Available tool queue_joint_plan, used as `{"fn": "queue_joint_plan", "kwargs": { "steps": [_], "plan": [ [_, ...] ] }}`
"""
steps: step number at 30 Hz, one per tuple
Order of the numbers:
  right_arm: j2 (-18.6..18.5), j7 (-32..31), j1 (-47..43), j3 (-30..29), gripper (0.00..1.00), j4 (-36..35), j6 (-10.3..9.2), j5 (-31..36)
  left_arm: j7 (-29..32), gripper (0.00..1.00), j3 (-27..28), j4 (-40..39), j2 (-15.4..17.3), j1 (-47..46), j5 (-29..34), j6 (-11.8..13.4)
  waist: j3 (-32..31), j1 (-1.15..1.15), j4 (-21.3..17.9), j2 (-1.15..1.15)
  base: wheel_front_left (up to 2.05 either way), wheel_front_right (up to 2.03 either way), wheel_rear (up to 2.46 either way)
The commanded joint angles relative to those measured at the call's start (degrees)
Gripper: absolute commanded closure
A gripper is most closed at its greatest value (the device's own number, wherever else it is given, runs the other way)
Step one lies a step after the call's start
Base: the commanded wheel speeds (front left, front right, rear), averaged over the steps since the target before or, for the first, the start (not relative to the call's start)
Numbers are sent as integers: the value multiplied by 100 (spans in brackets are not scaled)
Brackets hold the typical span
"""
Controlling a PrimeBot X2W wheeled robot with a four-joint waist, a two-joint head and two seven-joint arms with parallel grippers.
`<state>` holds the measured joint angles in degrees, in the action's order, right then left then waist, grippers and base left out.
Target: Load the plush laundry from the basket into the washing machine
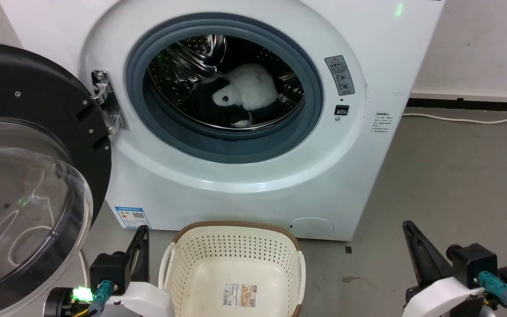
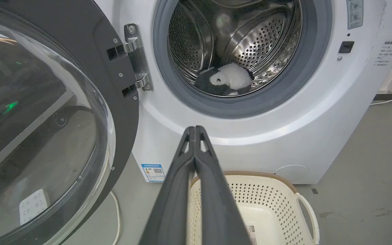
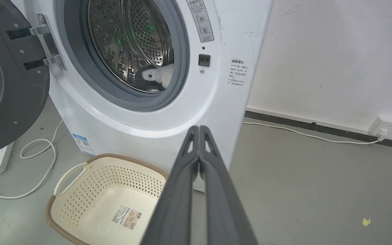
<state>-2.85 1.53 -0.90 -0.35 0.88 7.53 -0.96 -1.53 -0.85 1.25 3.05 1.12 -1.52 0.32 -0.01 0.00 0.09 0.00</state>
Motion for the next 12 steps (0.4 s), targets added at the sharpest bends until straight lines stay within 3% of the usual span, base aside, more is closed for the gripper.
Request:
{"fn": "queue_joint_plan", "kwargs": {
  "steps": [1,12],
  "plan": [
    [-2,-27,64,14,100,-44,-4,27,28,100,29,-45,-5,-91,56,-21,0,0,0,0,0,0,0],
    [-3,-153,90,35,100,-88,-4,96,153,100,85,-125,-17,-112,152,-32,1,0,-9,0,0,0,0]
  ]
}}
